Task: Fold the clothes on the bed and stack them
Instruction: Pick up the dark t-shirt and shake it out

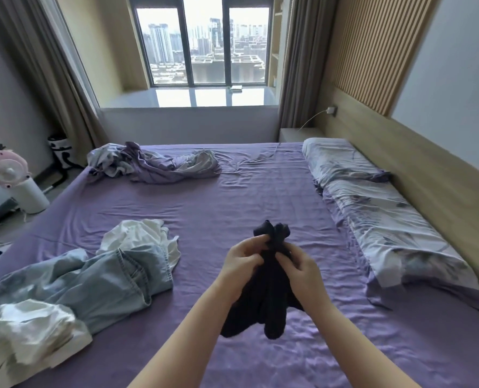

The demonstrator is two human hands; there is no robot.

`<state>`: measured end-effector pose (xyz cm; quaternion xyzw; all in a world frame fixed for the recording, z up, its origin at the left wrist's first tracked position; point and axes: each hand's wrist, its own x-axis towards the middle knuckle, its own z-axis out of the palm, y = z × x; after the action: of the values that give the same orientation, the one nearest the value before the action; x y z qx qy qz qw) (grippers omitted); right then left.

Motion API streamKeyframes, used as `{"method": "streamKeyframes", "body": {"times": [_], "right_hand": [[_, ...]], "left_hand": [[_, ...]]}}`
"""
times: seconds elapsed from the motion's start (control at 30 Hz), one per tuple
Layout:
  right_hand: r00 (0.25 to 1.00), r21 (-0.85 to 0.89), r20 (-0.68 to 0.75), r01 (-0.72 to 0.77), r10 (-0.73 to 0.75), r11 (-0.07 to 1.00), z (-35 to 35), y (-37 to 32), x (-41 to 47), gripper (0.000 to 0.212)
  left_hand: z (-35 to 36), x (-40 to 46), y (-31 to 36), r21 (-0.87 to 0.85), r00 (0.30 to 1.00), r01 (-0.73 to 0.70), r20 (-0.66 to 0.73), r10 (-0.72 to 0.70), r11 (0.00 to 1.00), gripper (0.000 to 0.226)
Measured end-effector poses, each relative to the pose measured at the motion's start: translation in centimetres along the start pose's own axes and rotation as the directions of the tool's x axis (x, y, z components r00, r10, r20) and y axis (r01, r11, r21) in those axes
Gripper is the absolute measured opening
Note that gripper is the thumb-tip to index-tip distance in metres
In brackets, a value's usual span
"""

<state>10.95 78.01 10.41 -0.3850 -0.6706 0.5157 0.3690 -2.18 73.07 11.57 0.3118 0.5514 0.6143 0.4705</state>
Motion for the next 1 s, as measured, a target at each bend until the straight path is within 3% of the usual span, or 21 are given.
{"method": "streamKeyframes", "body": {"times": [0.17,0.3,0.37,0.53,0.6,0.67,0.73,0.77,0.87,1.0], "right_hand": [[0.978,0.397,0.061,-0.209,0.202,0.894,-1.2,-1.7,0.5,0.022],[0.959,0.493,0.107,-0.279,0.261,0.824,-2.7,-2.3,0.7,0.023],[0.953,0.515,0.090,-0.293,0.290,0.805,-3.5,-2.0,1.0,0.022],[0.950,0.608,0.137,-0.304,0.281,0.733,-5.3,-1.6,1.0,0.024],[0.961,0.502,0.118,-0.274,0.248,0.820,-5.5,-1.0,0.1,0.039],[0.989,0.122,0.071,-0.137,0.129,0.983,-5.6,0.4,-1.5,0.055],[0.997,-0.199,0.083,0.006,0.011,0.980,-5.6,2.4,-3.5,0.051],[0.995,-0.249,0.095,0.025,-0.001,0.968,-5.8,3.4,-4.4,0.038],[0.988,-0.048,0.090,-0.118,0.122,0.992,-6.4,5.0,-5.7,0.007],[0.965,0.291,0.039,-0.260,0.260,0.921,-6.4,5.3,-5.9,0.020]], "left_hand": [[0.7,-0.2,0.4,0.210,0.992,-0.121,-0.007,0.125,0.970,0.051],[1.9,0.2,-0.7,0.476,0.990,-0.139,0.058,0.127,0.869,0.087],[2.8,0.3,-0.8,0.520,0.992,-0.123,0.060,0.108,0.845,0.092],[4.3,0.8,-1.3,0.412,0.992,0.044,-0.128,0.010,0.910,0.039],[5.1,0.6,-1.9,0.291,0.982,0.068,-0.190,-0.012,0.954,0.038],[5.8,0.0,-2.6,0.205,0.956,0.069,-0.293,-0.006,0.976,0.038],[6.2,-0.5,-3.5,0.055,0.926,0.101,-0.371,-0.074,0.993,0.035],[6.1,-0.6,-3.9,0.006,0.915,0.127,-0.387,-0.114,0.992,0.033],[5.1,-1.0,-5.1,0.041,0.913,0.197,-0.373,-0.168,0.980,0.025],[2.8,-2.5,-7.0,0.196,0.910,0.271,-0.372,-0.184,0.942,0.023]]}}
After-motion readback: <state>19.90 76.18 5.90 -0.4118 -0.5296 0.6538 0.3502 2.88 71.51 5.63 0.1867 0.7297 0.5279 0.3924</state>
